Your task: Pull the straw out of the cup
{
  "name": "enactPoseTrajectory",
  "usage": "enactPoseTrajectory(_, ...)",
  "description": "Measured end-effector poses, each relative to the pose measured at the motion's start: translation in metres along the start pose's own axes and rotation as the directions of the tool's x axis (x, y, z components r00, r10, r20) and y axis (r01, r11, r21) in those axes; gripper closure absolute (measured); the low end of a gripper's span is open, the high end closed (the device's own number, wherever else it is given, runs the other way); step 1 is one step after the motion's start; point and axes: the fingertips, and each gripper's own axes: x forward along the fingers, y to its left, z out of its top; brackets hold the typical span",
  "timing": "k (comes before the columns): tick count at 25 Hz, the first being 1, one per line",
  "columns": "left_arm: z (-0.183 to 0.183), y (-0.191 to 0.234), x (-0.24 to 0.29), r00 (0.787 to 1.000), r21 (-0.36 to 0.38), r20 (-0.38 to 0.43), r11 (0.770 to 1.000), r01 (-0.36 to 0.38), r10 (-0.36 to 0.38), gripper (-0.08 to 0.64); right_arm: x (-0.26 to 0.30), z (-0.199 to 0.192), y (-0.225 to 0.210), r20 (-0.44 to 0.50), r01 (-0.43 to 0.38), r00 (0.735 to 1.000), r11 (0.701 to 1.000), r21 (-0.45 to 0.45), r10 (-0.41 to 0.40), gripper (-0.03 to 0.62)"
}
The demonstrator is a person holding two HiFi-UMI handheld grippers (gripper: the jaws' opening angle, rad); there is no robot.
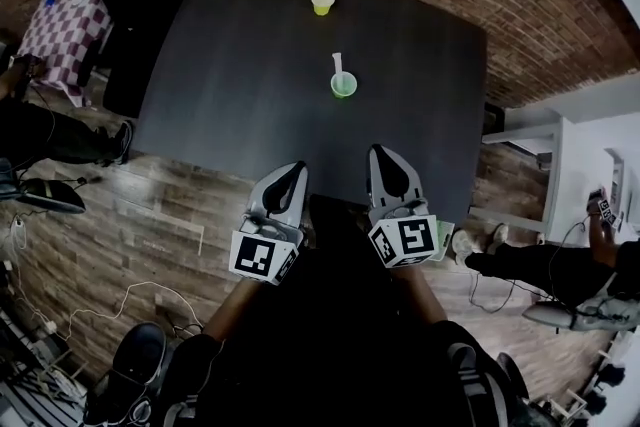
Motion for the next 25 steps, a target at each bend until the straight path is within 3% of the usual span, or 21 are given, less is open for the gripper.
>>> enactPoseTrajectory(17, -0.026, 0.020, 0.076, 0.997, -0.043, -0.076, 0.999, 0.018, -0.021, 0.557, 0.066, -0.026, -0.043, -0.090, 0.005, 0.996, 1.000, 0.022, -0.003, 0.588)
enactPoseTrajectory(25, -0.026, 0.032, 0.114, 0.997, -0.040, -0.072, 0.999, 0.023, -0.026, 0.556, 0.103, -0.046, -0.063, -0.154, -0.004, 0.988, 1.000, 0.030, 0.008, 0.586)
